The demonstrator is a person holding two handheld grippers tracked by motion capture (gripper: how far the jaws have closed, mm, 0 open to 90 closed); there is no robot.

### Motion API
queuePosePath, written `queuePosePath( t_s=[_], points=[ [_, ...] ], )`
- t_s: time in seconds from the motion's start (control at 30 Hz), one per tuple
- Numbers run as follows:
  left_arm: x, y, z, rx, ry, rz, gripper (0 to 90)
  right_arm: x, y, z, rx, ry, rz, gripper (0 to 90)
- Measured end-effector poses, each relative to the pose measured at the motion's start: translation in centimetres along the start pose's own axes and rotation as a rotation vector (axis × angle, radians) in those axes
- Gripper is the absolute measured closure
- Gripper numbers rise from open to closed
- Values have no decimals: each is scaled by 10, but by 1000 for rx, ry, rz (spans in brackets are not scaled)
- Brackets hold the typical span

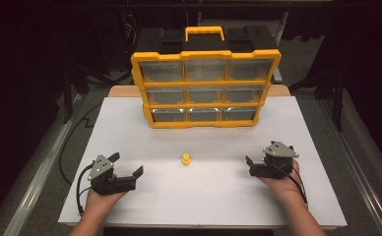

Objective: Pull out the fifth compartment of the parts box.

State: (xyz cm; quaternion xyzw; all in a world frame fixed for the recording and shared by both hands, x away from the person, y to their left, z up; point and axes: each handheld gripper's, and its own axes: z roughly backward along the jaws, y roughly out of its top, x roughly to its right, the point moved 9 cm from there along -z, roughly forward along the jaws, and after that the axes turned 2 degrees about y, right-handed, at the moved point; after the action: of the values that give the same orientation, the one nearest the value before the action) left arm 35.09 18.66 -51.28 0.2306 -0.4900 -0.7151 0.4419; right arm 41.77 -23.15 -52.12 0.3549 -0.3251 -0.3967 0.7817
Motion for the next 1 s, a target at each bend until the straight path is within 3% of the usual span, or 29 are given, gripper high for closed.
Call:
queuePosePath(
  t_s=[0.13,0.3,0.53,0.57,0.6,0.73,1.0],
  points=[
    [0,2,0,10,0,4,1,-3,-1,-2,-26,-25,78,1],
    [1,3,2,20,0,-2,1,-9,0,0,-51,-30,144,0],
    [4,3,2,23,-6,-7,1,-21,-3,1,-99,-41,272,0],
    [4,4,1,24,-6,-6,1,-22,-2,0,-100,-45,296,0],
    [3,4,1,24,-6,-2,1,-23,0,0,-101,-50,350,0],
    [2,3,0,18,-5,3,1,-27,2,1,-109,-63,393,0],
    [3,4,1,23,-13,2,1,-33,6,3,-121,-115,547,0]
  ],
)
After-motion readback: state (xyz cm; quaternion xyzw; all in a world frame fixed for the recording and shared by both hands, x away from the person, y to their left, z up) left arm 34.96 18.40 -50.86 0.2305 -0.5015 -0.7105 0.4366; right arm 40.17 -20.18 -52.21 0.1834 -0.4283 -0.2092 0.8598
